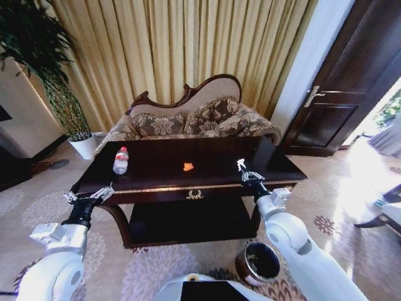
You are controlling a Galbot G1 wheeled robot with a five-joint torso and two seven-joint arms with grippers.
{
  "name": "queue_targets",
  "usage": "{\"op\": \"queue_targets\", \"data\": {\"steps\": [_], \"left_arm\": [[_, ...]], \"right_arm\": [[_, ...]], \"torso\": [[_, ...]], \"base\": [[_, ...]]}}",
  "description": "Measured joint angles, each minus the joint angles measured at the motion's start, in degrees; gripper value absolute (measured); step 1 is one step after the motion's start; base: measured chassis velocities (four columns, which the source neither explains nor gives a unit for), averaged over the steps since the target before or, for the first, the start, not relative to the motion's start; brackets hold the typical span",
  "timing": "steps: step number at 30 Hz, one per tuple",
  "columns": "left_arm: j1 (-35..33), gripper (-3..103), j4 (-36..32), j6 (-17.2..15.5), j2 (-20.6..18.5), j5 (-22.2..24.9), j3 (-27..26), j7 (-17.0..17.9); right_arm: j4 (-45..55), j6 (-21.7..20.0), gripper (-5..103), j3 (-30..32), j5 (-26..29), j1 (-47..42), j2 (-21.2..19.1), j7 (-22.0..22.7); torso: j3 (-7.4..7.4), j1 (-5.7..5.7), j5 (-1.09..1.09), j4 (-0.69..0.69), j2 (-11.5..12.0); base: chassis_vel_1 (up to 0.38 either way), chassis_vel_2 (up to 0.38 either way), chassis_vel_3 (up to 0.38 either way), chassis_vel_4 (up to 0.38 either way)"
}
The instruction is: Move to the front of the table and place the trash on the table into the trash bin.
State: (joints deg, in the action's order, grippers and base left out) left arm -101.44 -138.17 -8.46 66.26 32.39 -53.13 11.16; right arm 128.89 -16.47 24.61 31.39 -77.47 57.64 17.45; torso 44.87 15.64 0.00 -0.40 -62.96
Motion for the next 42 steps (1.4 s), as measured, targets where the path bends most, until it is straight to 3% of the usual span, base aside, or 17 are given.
{"op": "queue_targets", "data": {"steps": [9, 16, 21, 30, 40, 42], "left_arm": [[-0.1, 100, -0.1, 0.3, 0.5, -0.1, 0.1, -0.2], [-0.1, 100, -0.5, 0.4, 0.8, -0.1, -0.1, -0.3], [-0.1, 100, -0.6, 0.5, 1.2, 0.0, -0.4, -0.3], [-0.1, 100, -0.2, 0.7, 1.4, 0.3, -1.2, -0.4], [-0.3, 100, -0.3, 0.7, 1.2, 0.7, -2.0, -0.2], [-0.3, 100, -0.2, 0.7, 1.2, 0.7, -2.0, -0.2]], "right_arm": [[-4.0, 0.0, 0, -0.1, -1.9, -1.4, 1.0, -0.3], [-17.2, -4.2, 0, 0.3, -4.4, -1.8, 3.1, -1.0], [-28.6, -2.3, 0, 0.4, -10.1, -0.9, 5.5, -1.4], [-42.5, -2.6, 0, 1.3, -14.5, 1.4, 9.0, -2.3], [-52.9, -0.3, -2, 2.9, -21.5, 2.9, 12.4, -2.8], [-53.1, 0.0, 2, 3.0, -22.0, 2.7, 12.6, -2.8]], "torso": [[-0.04, -0.06, -0.02, 0.0, -0.1], [0.04, 0.06, 0.0, -0.01, 0.0], [0.03, 0.08, 0.01, 0.0, 0.0], [-0.01, -0.02, -0.01, 0.01, 0.0], [0.0, 0.0, 0.0, 0.0, 0.0], [0.0, 0.0, 0.0, 0.0, 0.0]], "base": [[0.181, -0.205, -0.202, 0.22], [0.001, -0.002, -0.009, 0.009], [-0.051, 0.052, 0.045, -0.037], [0.0, 0.0, 0.0, 0.0], [0.0, 0.0, 0.0, 0.0], [0.0, 0.0, 0.0, 0.0]]}}
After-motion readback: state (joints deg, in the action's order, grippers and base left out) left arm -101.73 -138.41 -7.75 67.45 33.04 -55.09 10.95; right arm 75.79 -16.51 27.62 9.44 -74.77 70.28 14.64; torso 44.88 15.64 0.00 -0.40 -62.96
